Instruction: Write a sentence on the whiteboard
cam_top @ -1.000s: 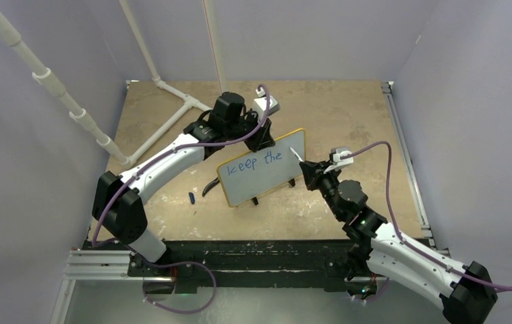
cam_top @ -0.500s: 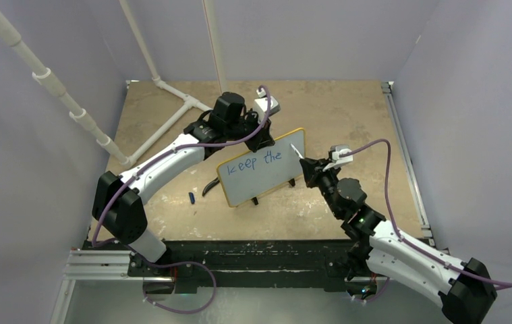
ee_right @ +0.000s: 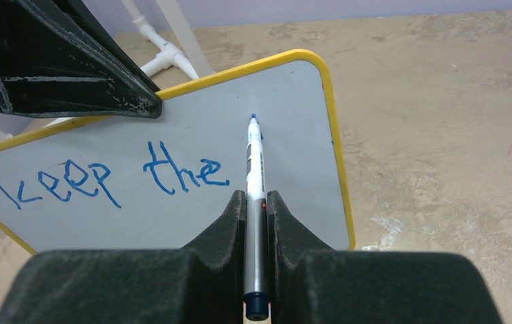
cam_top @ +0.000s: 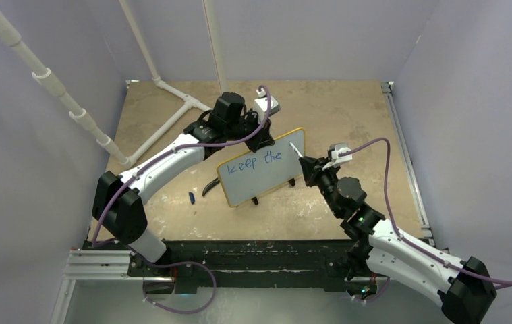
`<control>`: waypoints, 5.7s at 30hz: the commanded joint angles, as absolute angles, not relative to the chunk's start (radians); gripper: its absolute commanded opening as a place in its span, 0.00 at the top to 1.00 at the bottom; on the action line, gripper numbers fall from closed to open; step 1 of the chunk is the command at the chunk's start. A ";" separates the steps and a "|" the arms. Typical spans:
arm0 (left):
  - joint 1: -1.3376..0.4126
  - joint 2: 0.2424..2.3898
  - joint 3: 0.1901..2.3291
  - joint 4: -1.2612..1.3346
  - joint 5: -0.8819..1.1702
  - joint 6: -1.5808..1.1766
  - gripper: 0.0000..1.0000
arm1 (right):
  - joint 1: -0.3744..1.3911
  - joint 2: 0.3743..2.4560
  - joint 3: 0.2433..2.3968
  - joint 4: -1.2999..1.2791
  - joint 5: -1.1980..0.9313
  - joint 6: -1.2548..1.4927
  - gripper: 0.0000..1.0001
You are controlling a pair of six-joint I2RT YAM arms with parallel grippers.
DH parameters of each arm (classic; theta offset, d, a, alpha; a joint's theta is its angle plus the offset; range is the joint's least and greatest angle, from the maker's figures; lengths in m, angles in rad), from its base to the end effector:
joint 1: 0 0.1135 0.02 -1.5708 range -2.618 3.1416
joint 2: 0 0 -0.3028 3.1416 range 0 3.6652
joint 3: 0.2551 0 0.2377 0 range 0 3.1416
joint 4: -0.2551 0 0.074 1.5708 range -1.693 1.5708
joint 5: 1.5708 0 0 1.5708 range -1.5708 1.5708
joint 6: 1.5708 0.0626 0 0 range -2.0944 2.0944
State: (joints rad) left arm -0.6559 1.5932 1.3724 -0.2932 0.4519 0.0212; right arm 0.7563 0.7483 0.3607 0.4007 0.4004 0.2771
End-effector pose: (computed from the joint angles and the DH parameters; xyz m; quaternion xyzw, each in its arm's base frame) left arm 0.2827 -0.2521 0.3603 0.3861 0.7564 -0.3371 0.4064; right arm 0.1370 0.0957 0.2898 -0.0259 0.7024 0.2231 0.6755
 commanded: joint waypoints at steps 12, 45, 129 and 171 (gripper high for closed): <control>-0.662 1.593 1.384 -0.270 0.466 0.040 1.00 | 0.731 0.761 0.346 0.365 0.347 0.351 1.00; -0.661 1.591 1.379 -0.267 0.463 0.041 1.00 | 0.764 0.680 0.313 0.341 0.331 0.422 1.00; -0.661 1.590 1.376 -0.266 0.462 0.049 1.00 | 0.764 0.789 0.309 0.366 0.440 0.444 1.00; -0.662 1.596 1.370 -0.267 0.472 0.054 1.00 | 0.764 0.820 0.361 0.524 0.449 0.356 1.00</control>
